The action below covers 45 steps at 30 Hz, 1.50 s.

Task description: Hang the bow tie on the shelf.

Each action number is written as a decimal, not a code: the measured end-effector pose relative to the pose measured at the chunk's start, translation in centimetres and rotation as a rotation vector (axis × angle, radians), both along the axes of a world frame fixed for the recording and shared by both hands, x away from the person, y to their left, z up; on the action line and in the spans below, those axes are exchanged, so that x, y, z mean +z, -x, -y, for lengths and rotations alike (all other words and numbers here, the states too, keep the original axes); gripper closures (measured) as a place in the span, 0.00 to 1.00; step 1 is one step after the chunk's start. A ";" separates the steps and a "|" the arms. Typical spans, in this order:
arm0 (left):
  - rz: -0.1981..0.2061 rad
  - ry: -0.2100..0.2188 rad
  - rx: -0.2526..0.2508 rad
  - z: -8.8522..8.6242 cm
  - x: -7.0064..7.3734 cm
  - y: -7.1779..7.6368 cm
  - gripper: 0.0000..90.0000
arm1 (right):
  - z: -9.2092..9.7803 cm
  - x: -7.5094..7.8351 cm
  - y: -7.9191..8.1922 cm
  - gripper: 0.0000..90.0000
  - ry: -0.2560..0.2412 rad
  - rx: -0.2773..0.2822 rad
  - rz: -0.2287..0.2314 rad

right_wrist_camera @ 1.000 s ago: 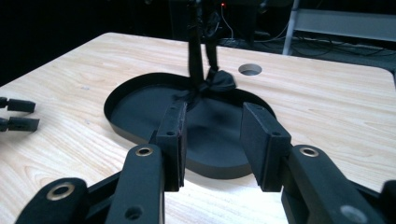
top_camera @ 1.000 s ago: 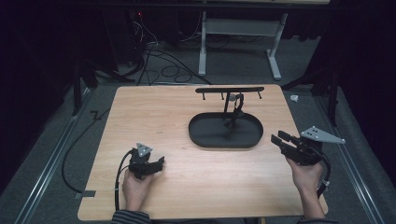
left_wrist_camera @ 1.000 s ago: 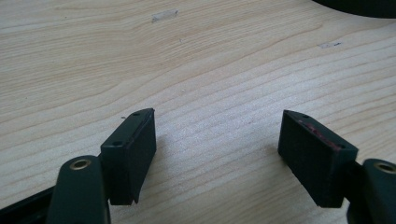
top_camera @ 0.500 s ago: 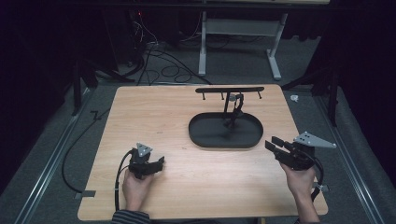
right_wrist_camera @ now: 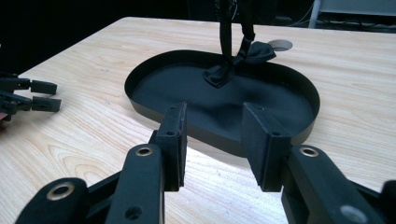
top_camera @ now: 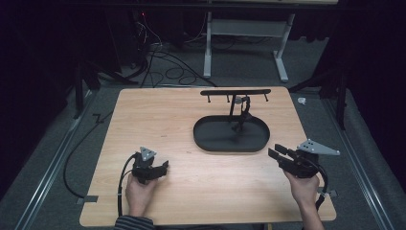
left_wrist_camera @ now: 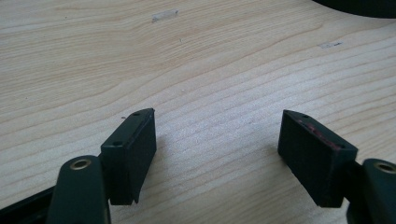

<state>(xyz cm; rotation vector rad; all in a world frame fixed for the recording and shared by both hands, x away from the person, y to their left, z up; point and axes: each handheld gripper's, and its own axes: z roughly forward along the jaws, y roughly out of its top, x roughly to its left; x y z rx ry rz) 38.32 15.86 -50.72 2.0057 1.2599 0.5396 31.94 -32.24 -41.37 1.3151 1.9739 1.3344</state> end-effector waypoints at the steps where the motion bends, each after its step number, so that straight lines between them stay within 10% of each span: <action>1: 0.000 0.000 0.000 0.0 0.0 0.0 0.32 | 0.0 0.0 0.0 0.70 0.000 0.000 0.000; 45: -0.001 -0.002 0.000 0.0 0.0 0.0 0.32 | -2.0 -4.6 -1.9 0.73 0.051 0.035 -0.088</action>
